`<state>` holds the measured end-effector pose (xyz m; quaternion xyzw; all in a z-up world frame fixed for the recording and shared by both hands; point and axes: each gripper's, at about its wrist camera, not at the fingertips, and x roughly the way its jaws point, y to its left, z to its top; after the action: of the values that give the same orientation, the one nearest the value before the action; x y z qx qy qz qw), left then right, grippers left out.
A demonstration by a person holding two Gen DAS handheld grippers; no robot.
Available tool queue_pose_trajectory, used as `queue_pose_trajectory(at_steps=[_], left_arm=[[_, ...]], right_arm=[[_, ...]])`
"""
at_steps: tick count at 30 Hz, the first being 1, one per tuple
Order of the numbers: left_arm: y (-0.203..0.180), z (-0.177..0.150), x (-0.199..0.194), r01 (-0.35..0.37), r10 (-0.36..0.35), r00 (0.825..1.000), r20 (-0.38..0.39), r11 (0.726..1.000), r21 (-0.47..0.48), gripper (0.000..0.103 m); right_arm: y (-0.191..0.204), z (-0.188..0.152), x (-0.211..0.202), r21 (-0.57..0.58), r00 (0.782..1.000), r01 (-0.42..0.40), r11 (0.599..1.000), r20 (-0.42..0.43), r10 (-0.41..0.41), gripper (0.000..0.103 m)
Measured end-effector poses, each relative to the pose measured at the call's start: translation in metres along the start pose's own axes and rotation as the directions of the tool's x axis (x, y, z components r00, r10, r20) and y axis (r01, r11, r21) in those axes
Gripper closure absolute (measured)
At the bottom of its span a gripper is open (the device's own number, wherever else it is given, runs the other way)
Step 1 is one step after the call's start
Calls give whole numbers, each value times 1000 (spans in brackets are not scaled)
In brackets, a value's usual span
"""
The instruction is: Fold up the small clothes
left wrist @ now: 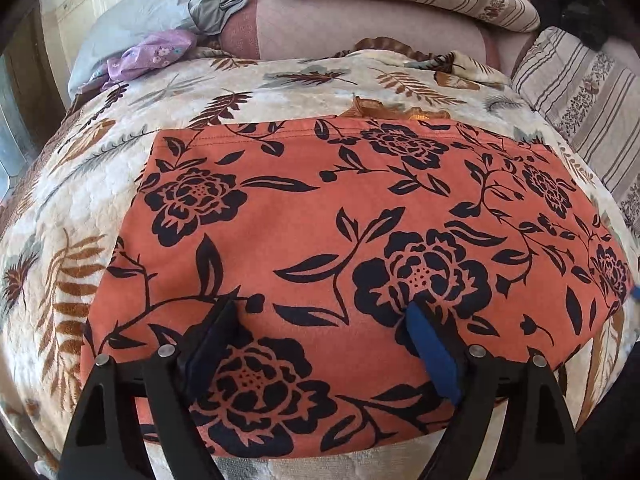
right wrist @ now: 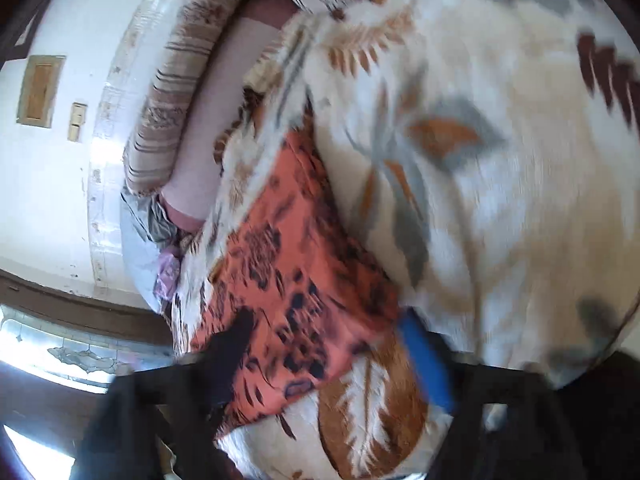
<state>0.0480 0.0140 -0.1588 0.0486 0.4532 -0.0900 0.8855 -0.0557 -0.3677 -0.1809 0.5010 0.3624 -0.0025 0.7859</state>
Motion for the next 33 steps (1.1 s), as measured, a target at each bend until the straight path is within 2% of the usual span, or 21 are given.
queue_pose_trajectory(at_steps=[2,5,9,10,11,12,13,15,16,18,20,21,22,23,25,27,28,29,30,32,33], left_arm=[[-1,-2,0,-4,4,1000,12,1000,5,16],[0,-2,-1,2,-2,1000,17,1000,-7,16],[2,-2,-1,14,-14,1000,21,1000,-7,16],[2,-2,-1,16,-16,1000,23,1000,-7,16],[2,-2,-1,16,-16,1000,25,1000,-6,15],[3,-3,-1,17,-17,999,28,1000,-5,15],[3,-3,-1,19,-19,999,30,1000,-4,15],[4,-3,-2,26,-26,999,31,1000,1,15],[4,-4,-2,28,-28,999,35,1000,-1,15],[2,-3,-2,22,-22,999,31,1000,8,15],[4,4,-13,38,-38,999,-4,999,19,18],[13,7,-28,48,-48,999,24,999,-13,20],[23,5,-44,47,-43,996,77,997,-53,20],[36,1,-59,43,-30,991,132,994,-97,20],[71,-11,-78,43,-7,986,168,976,-213,20],[106,-29,-67,53,-28,997,78,937,-344,21],[121,-40,-51,51,-58,998,-4,917,-396,28],[135,-55,-29,38,-106,986,-125,891,-453,68],[145,-62,-31,96,-147,987,-67,867,-489,70],[149,-58,-40,95,-164,982,-95,862,-497,78],[148,-56,-43,90,-161,981,-106,867,-490,79]], right_arm=[[16,20,4,-79,1000,-8,997,18,10,13],[33,58,51,-143,995,-30,989,-99,16,13],[44,97,118,-209,981,29,977,-183,-69,15],[45,102,136,-225,969,30,974,-231,-83,15],[48,104,148,-258,960,46,965,-257,-114,28],[51,106,153,-285,954,77,956,-257,-153,50],[59,107,156,-301,941,72,951,-295,-165,91],[81,101,138,-392,960,82,916,-217,-179,91],[79,100,135,-386,966,97,917,-184,-180,90],[51,102,150,-306,946,199,931,-189,-264,75],[44,100,143,-262,965,148,954,-172,-197,65],[49,97,135,-282,964,163,945,-158,-214,52],[58,94,124,-312,965,182,933,-128,-231,20],[68,89,107,-336,970,198,921,-68,-234,14],[86,78,79,-369,982,172,913,-5,-187,14],[102,61,58,-371,995,87,925,-21,-101,14],[107,50,50,-369,998,37,929,-39,-55,14],[113,37,48,-375,998,-11,927,-67,-15,14],[119,24,48,-385,995,-53,922,-103,14,14],[121,-3,57,-385,984,-106,917,-176,39,14],[117,-16,67,-391,976,-90,916,-216,3,14]])
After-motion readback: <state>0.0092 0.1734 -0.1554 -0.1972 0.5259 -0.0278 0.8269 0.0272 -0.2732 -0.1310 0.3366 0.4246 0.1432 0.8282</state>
